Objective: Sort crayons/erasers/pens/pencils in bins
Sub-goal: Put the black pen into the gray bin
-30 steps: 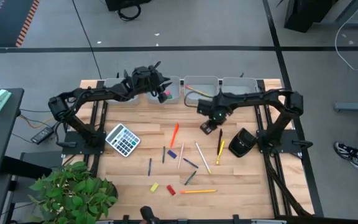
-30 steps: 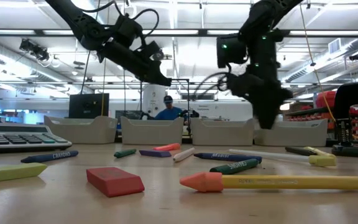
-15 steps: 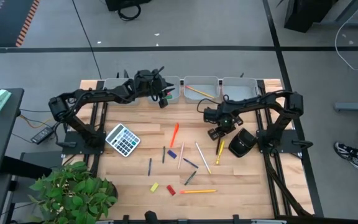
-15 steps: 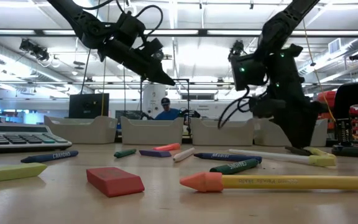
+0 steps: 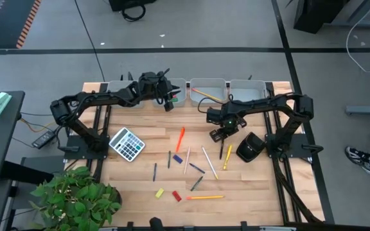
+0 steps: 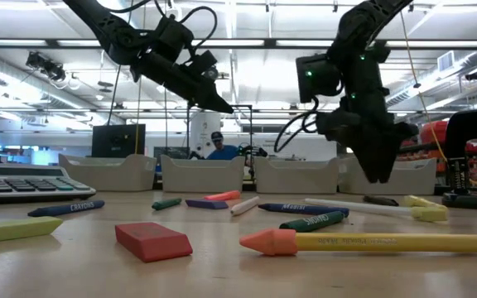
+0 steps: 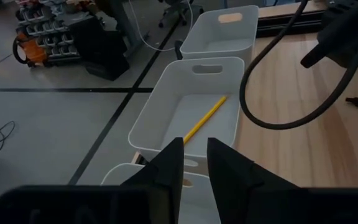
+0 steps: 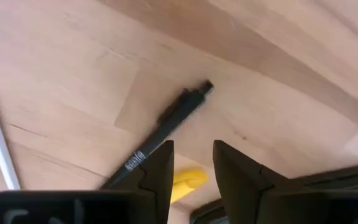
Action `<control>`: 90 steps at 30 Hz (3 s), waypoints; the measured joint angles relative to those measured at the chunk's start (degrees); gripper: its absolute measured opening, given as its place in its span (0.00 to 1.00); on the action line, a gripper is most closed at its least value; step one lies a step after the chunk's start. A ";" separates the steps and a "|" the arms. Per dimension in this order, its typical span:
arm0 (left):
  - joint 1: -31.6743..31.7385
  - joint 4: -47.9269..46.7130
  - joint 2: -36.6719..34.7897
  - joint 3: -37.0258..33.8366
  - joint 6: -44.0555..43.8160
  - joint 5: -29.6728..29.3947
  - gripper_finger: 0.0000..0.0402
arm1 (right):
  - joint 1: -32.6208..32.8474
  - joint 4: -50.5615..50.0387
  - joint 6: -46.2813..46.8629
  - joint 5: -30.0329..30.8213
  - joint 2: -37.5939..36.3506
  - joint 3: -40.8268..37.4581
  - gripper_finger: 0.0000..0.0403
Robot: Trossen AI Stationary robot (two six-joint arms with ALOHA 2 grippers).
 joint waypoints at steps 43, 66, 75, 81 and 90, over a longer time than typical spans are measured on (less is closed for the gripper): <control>0.09 -0.58 -0.02 0.00 -0.46 0.00 0.18 | 3.18 15.83 7.86 5.13 -0.09 -9.31 0.21; 0.15 -1.32 -0.02 0.00 0.15 0.00 0.13 | -2.92 11.17 -8.82 10.12 -6.39 -0.29 0.13; 0.15 -1.79 -0.02 0.00 0.42 0.00 0.14 | -11.44 4.39 -31.21 21.58 -12.99 4.06 0.13; 0.15 -1.72 -0.02 0.00 1.37 -0.02 0.12 | -18.14 3.19 -43.61 26.66 -15.55 4.52 0.13; 0.15 -1.68 -0.02 0.00 1.99 -0.02 0.13 | -29.15 4.30 -58.30 27.52 -13.84 4.48 0.13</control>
